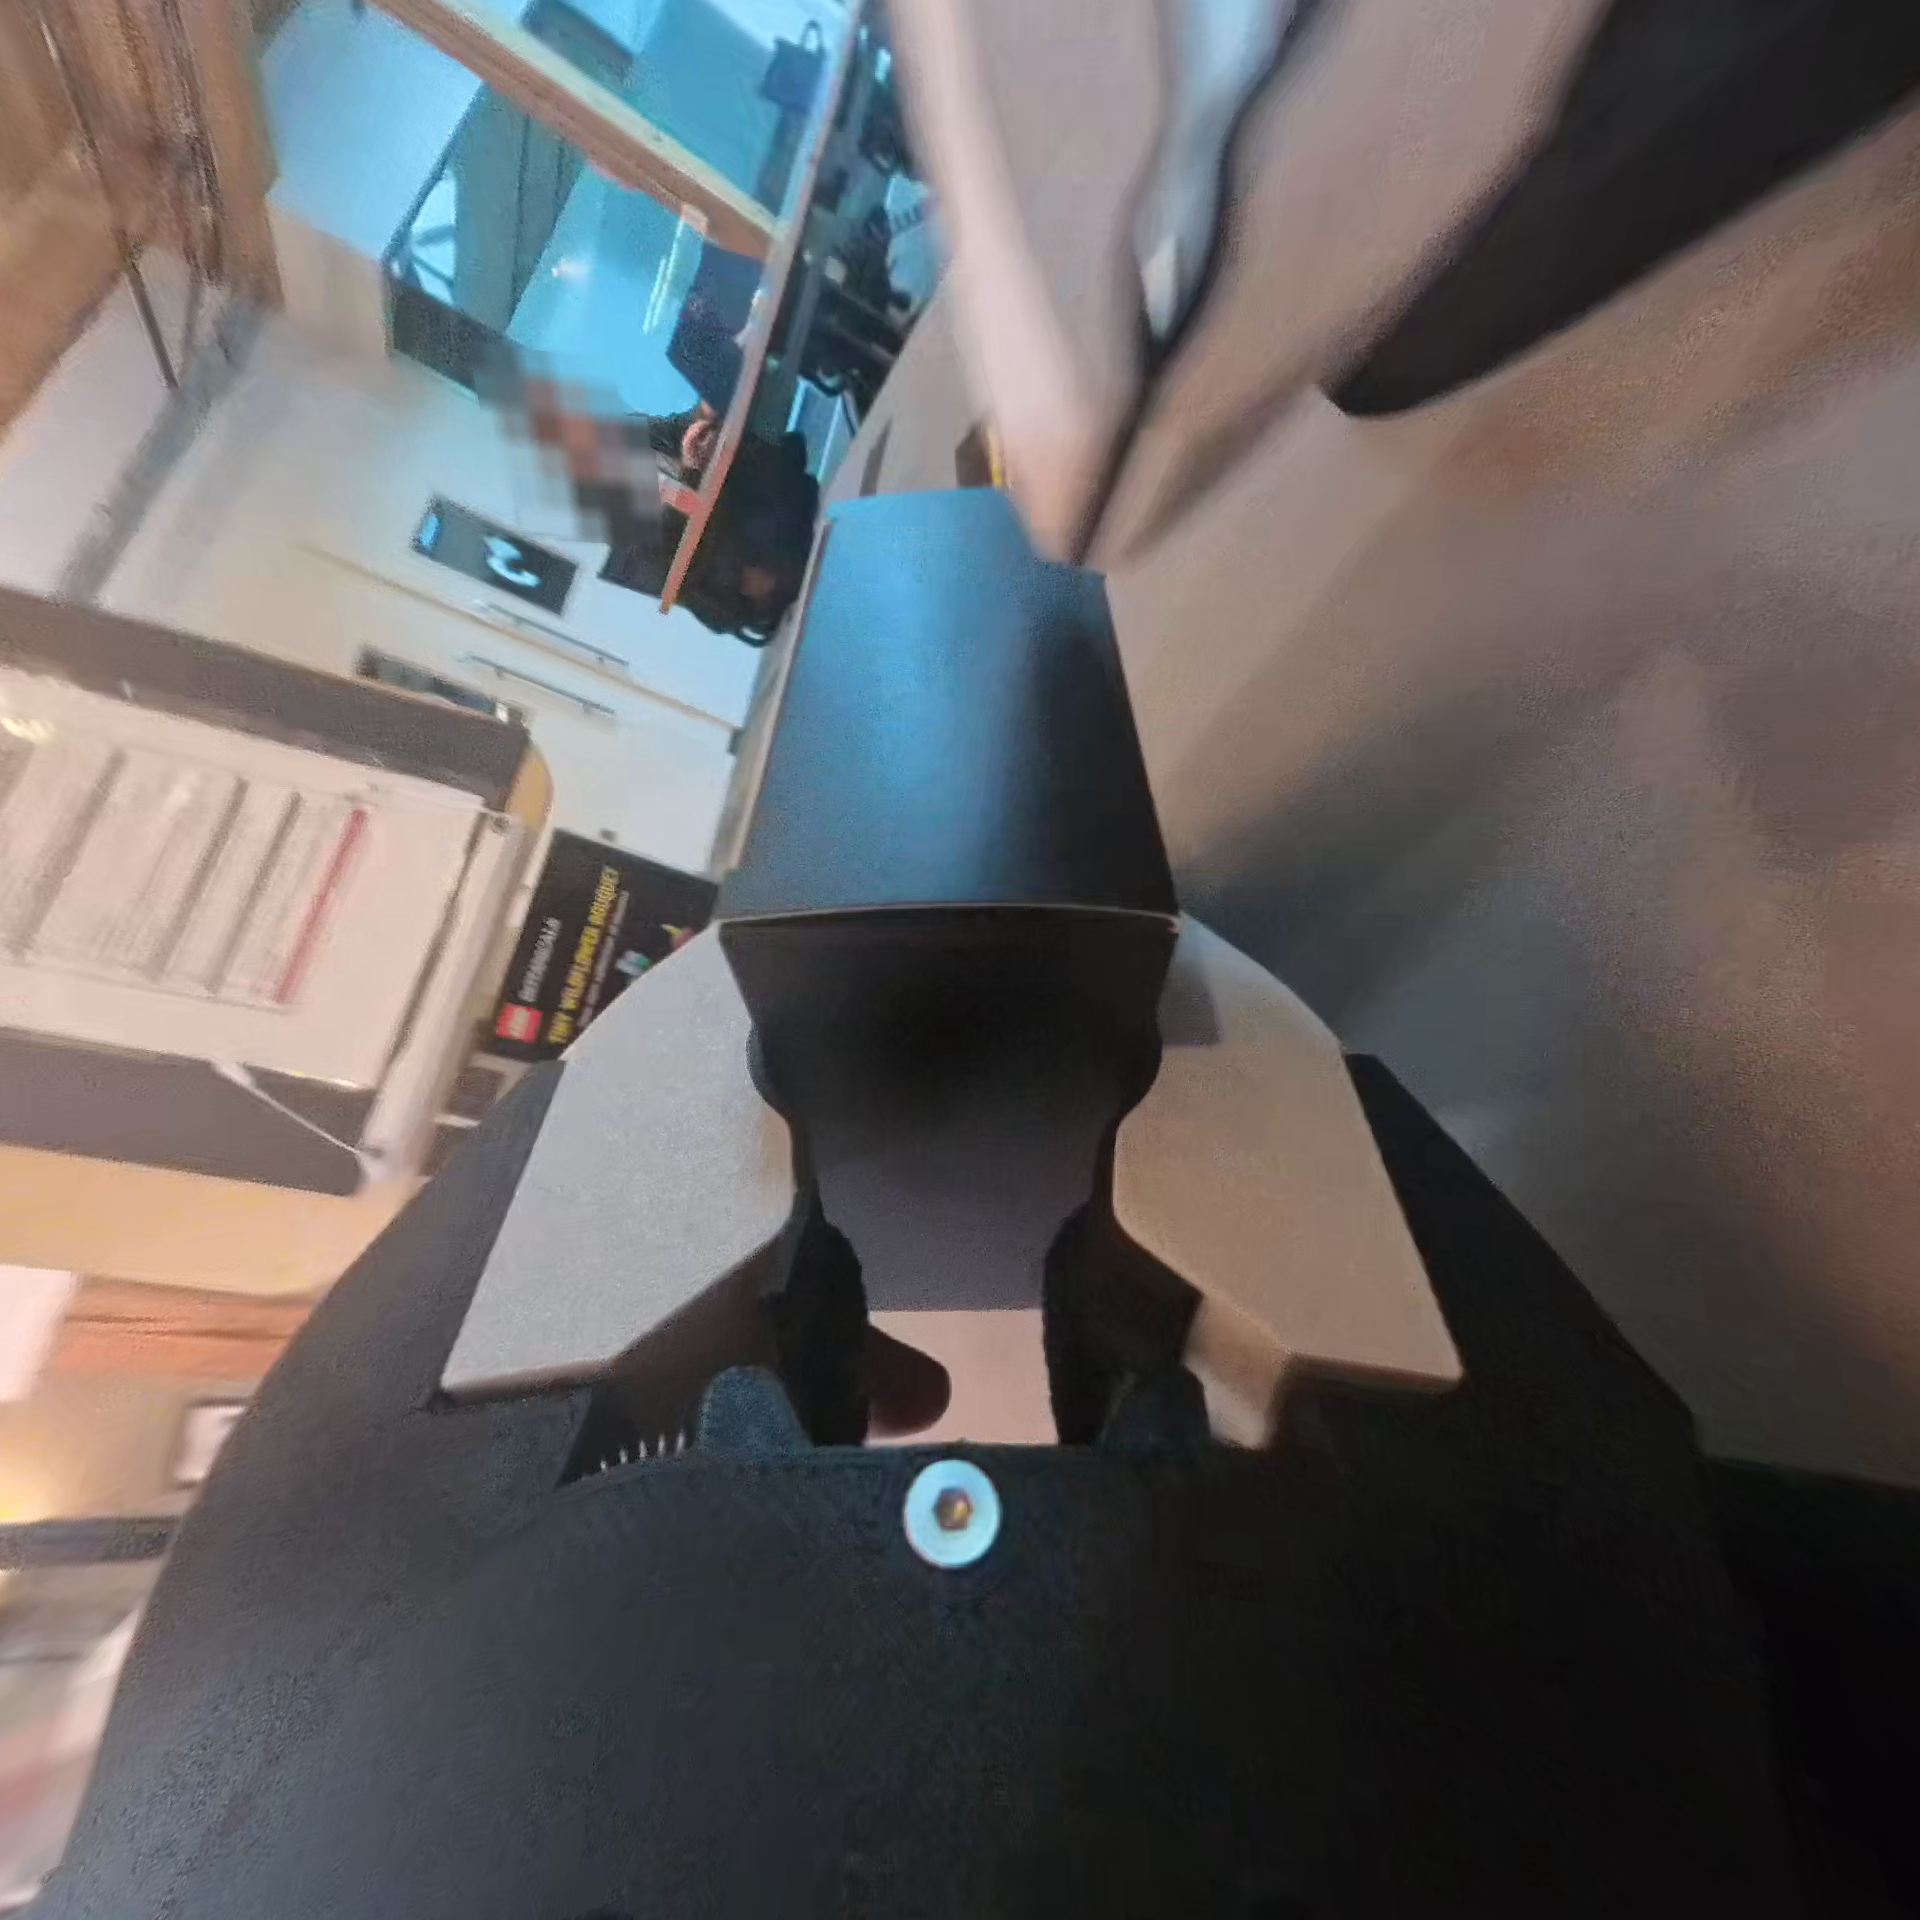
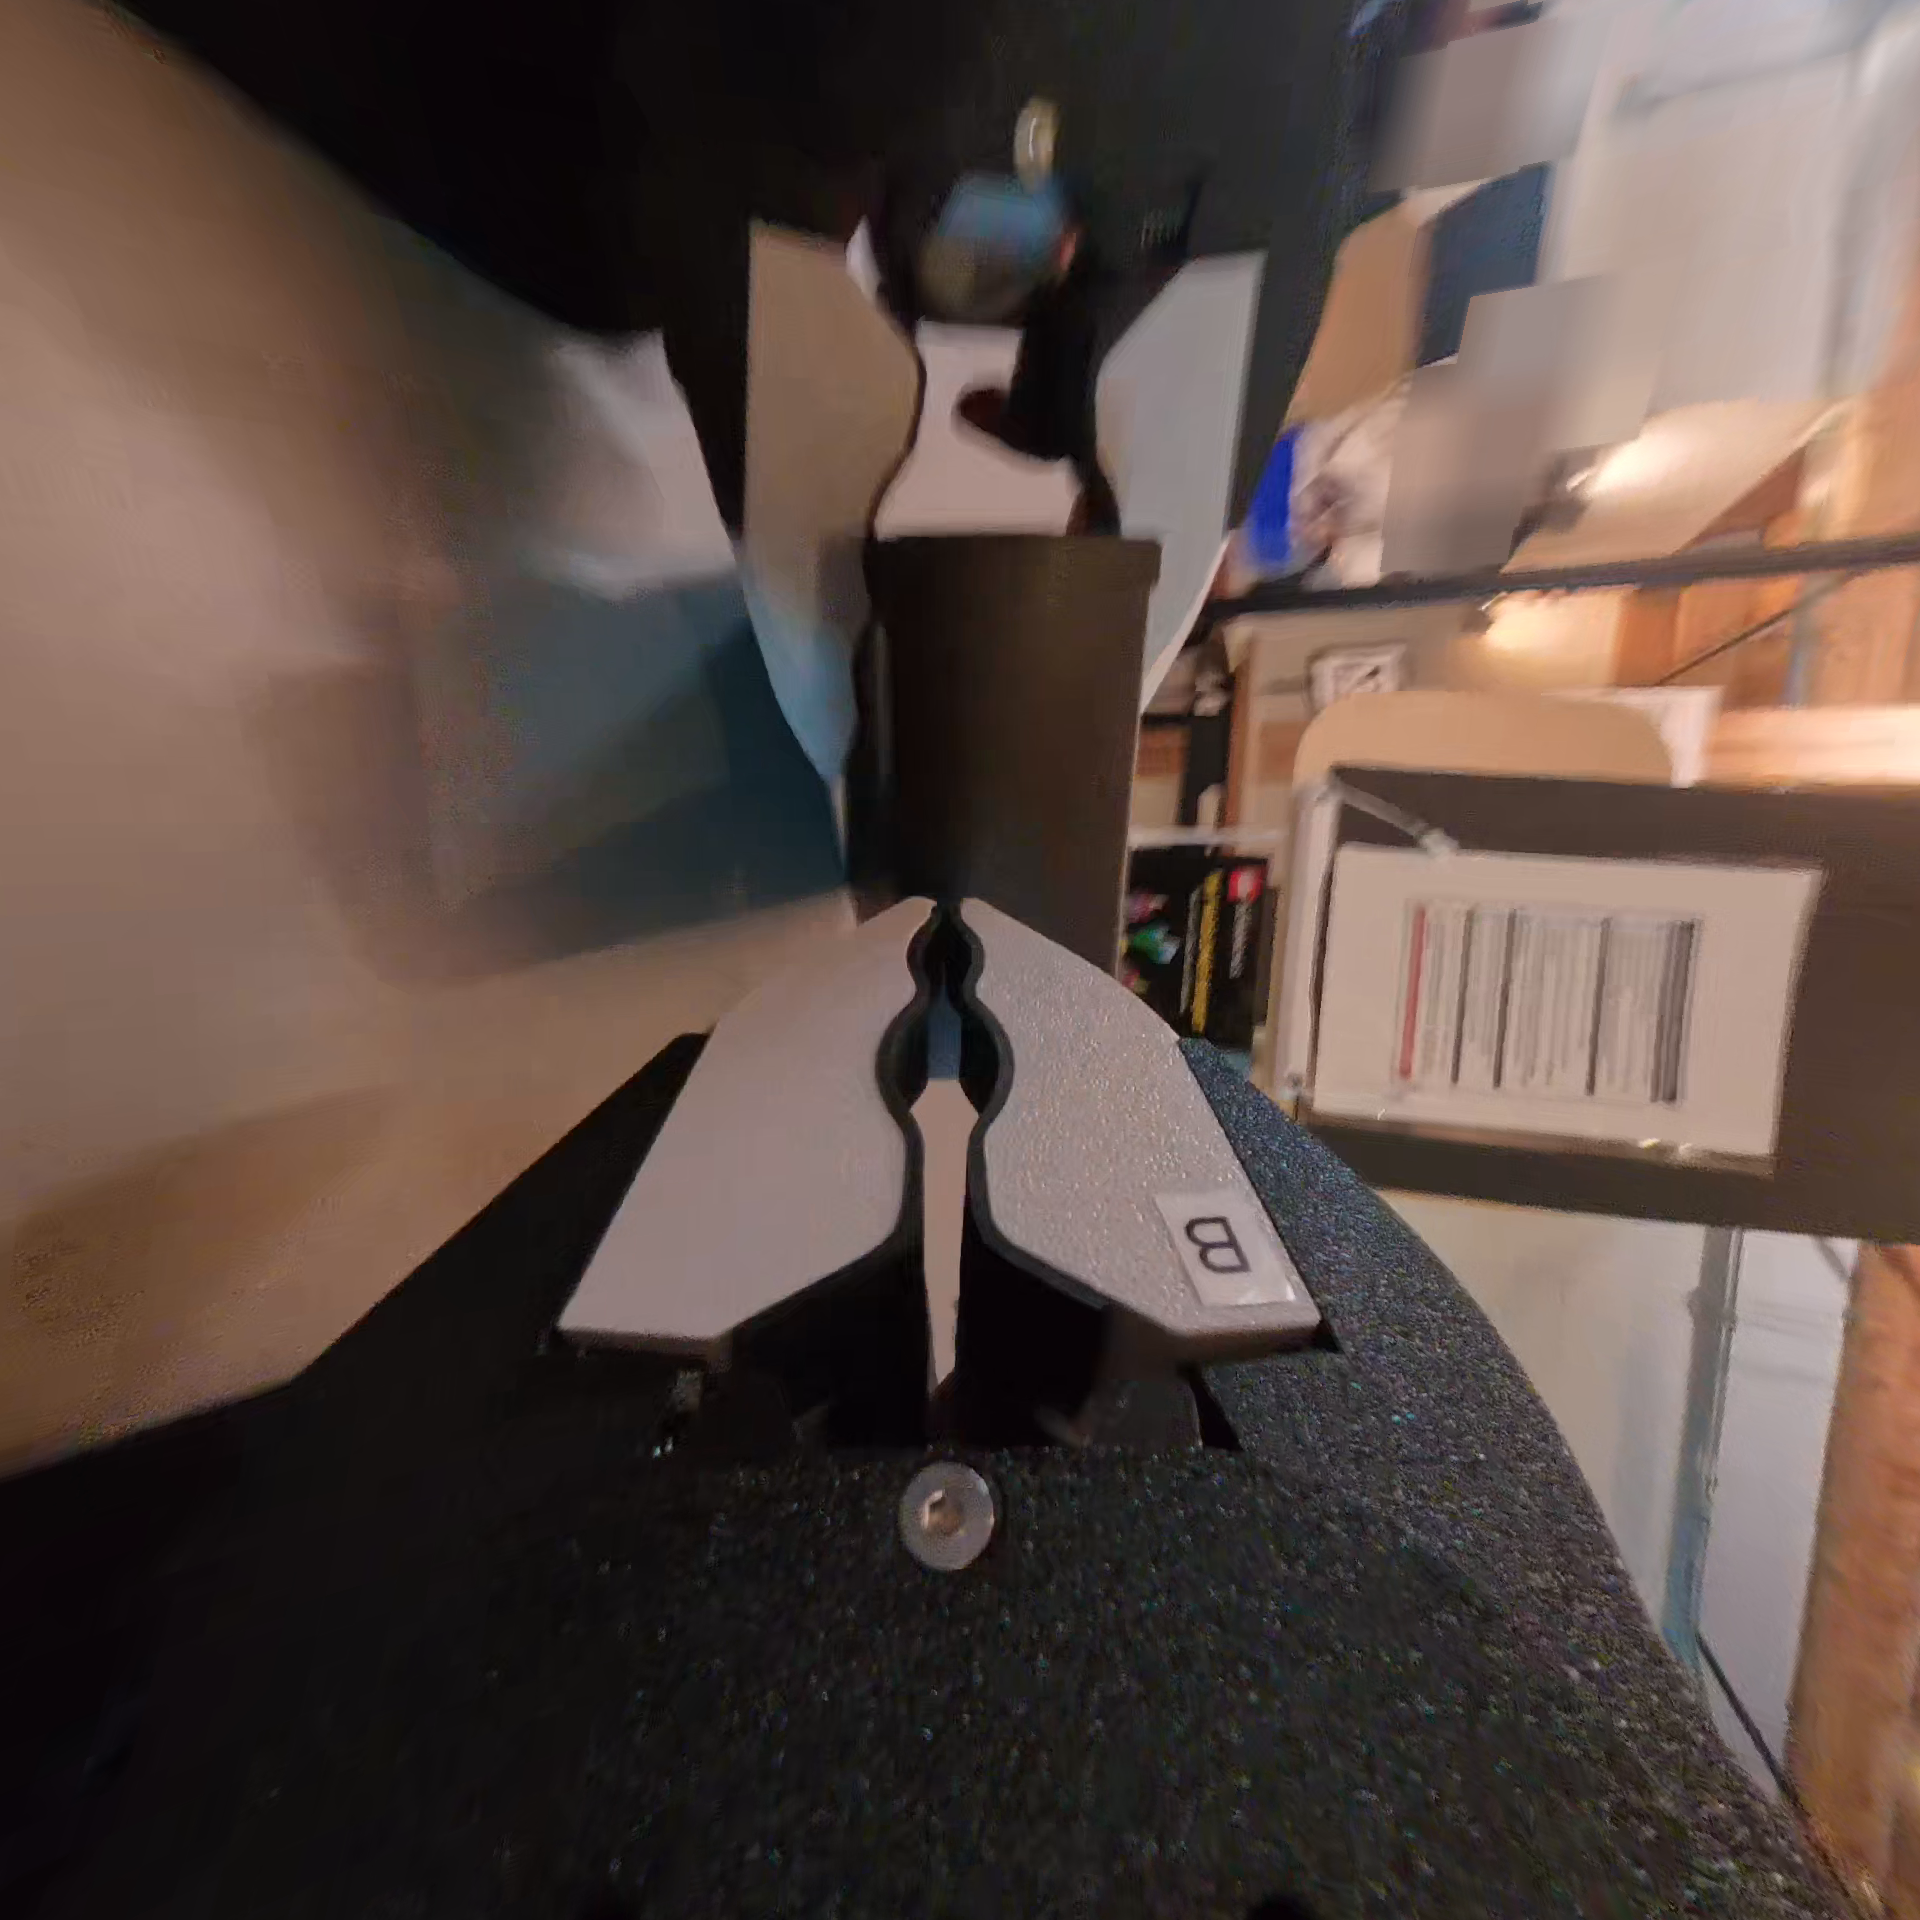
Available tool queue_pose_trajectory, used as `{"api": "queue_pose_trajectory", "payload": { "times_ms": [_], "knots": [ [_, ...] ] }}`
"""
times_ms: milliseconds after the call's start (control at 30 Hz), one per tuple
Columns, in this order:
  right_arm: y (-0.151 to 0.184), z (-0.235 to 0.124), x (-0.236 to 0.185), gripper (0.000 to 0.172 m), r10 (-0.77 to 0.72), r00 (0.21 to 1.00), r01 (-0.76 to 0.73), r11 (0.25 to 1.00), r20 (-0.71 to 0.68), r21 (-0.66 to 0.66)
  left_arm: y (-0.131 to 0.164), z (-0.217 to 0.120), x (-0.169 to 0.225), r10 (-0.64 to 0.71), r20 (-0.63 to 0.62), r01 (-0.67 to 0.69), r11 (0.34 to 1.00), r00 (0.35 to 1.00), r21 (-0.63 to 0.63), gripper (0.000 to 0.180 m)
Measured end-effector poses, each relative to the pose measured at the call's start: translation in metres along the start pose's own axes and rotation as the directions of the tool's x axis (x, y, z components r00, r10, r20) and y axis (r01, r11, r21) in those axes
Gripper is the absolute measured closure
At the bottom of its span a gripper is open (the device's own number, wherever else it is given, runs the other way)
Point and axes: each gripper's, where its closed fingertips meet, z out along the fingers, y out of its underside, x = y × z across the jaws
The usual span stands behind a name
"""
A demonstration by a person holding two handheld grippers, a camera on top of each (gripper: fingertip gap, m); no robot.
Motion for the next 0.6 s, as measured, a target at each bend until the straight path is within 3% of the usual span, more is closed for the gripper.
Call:
{"api": "queue_pose_trajectory", "payload": {
  "times_ms": [33, 100, 200, 267, 333, 400, 433, 500, 600],
  "knots": [
    [-0.007, -0.001, -0.004, 0.172, -0.002, 1.000, 0.002, 0.999, -0.006, 0.050, -0.001, -0.002, -0.002, -0.040, -0.014, 0.040, 0.999, 0.999, 0.020, 0.123],
    [-0.004, 0.002, -0.006, 0.172, 0.011, 1.000, -0.010, 0.999, -0.025, 0.036, -0.001, -0.003, 0.002, 0.063, -0.002, -0.063, 0.998, 0.998, 0.007, 0.122],
    [-0.003, -0.002, 0.002, 0.140, 0.274, 0.961, -0.275, 0.958, 0.026, 0.084, 0.000, 0.003, 0.004, 0.119, 0.016, -0.117, 0.991, 0.993, -0.058, 0.122],
    [-0.002, -0.005, 0.011, 0.094, 0.584, 0.809, -0.588, 0.804, 0.073, 0.087, 0.007, 0.004, -0.005, 0.028, 0.059, -0.021, 0.992, 0.998, -0.127, 0.122],
    [0.000, -0.004, 0.019, 0.058, 0.832, 0.545, -0.838, 0.538, 0.106, 0.094, 0.018, 0.003, -0.016, -0.025, 0.125, 0.050, 0.977, 0.992, -0.205, 0.122],
    [0.003, -0.003, 0.031, 0.063, 0.948, 0.291, -0.951, 0.271, 0.131, 0.150, 0.023, 0.003, -0.020, -0.023, 0.160, 0.064, 0.965, 0.987, -0.254, 0.122],
    [0.005, -0.001, 0.036, 0.069, 0.969, 0.204, -0.970, 0.180, 0.141, 0.166, 0.024, 0.004, -0.020, -0.018, 0.164, 0.062, 0.962, 0.986, -0.266, 0.122],
    [0.006, 0.011, 0.039, 0.070, 0.980, 0.132, -0.984, 0.111, 0.151, 0.142, 0.025, 0.004, -0.020, 0.010, 0.174, 0.041, 0.958, 0.985, -0.285, 0.122],
    [0.004, 0.033, 0.029, 0.057, 0.980, 0.127, -0.991, 0.120, 0.154, 0.051, 0.026, 0.004, -0.021, 0.049, 0.189, 0.011, 0.952, 0.981, -0.305, 0.122]
  ]
}}
